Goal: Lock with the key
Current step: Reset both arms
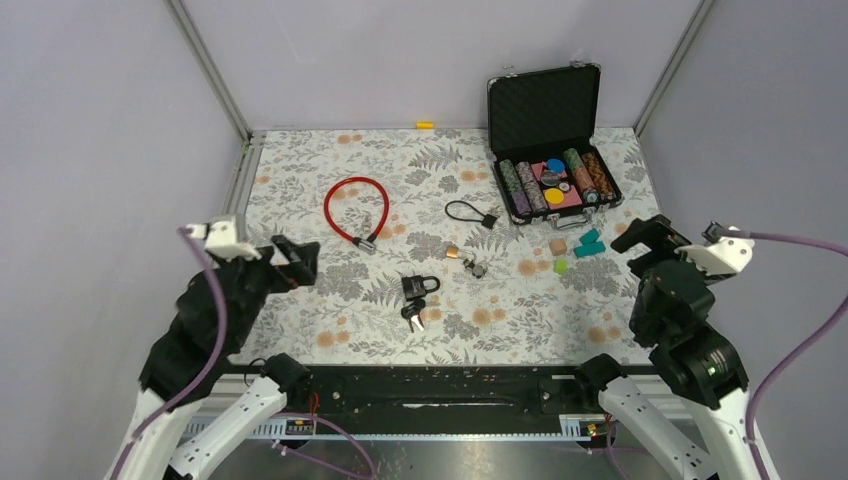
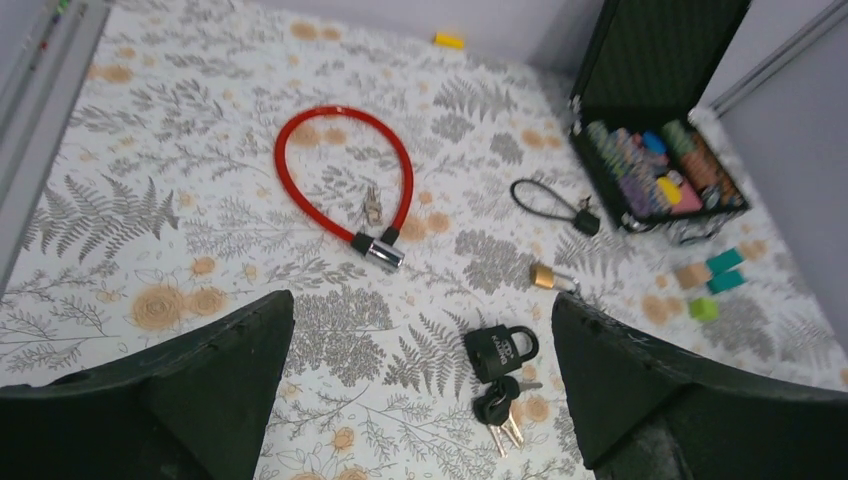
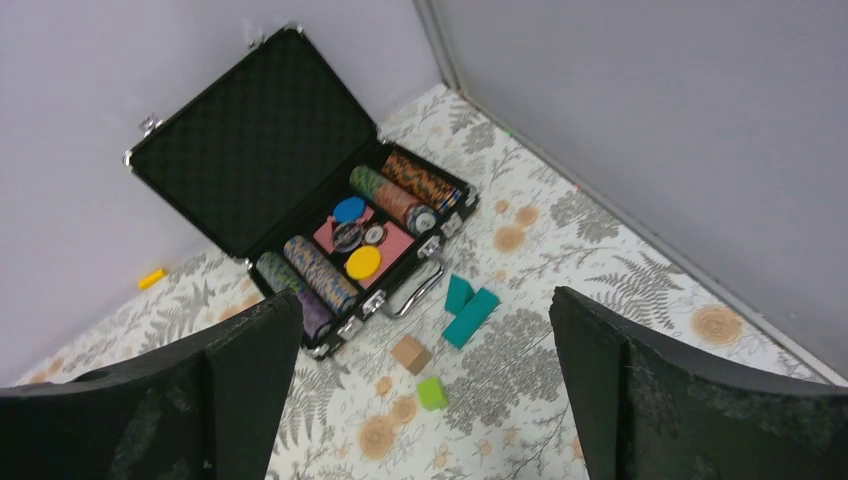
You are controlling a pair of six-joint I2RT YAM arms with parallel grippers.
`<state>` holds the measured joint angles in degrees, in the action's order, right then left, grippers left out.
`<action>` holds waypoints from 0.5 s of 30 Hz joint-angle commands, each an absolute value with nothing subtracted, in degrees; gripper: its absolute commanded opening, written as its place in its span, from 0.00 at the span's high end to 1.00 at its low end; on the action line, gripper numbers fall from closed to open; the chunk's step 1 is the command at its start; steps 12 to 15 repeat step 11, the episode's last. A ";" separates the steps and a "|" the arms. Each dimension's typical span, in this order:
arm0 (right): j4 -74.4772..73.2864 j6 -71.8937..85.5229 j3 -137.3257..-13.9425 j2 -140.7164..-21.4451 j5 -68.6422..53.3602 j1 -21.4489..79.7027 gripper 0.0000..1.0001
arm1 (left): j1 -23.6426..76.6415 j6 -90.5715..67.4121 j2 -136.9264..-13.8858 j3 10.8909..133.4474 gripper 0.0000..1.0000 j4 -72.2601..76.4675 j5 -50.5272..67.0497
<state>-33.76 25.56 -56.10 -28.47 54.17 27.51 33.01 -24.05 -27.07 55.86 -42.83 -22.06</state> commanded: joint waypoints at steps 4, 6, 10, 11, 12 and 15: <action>-33.03 22.34 -58.24 -25.05 58.96 27.42 0.00 | 32.92 -25.09 -20.77 59.46 0.01 -48.13 -26.28; -34.74 23.86 -58.63 -24.73 58.04 27.42 0.01 | 32.96 -25.80 -19.97 58.81 0.01 -49.00 -25.94; -38.54 26.86 -58.89 -24.16 56.63 27.42 0.00 | 32.94 -27.62 -18.67 58.17 0.01 -50.31 -26.57; -39.06 27.35 -58.84 -23.96 56.30 27.41 0.01 | 32.96 -27.79 -18.30 58.03 0.01 -50.33 -26.14; -39.06 27.35 -58.84 -23.96 56.30 27.41 0.01 | 32.96 -27.79 -18.30 58.03 0.01 -50.33 -26.14; -39.06 27.35 -58.84 -23.96 56.30 27.41 0.01 | 32.96 -27.79 -18.30 58.03 0.01 -50.33 -26.14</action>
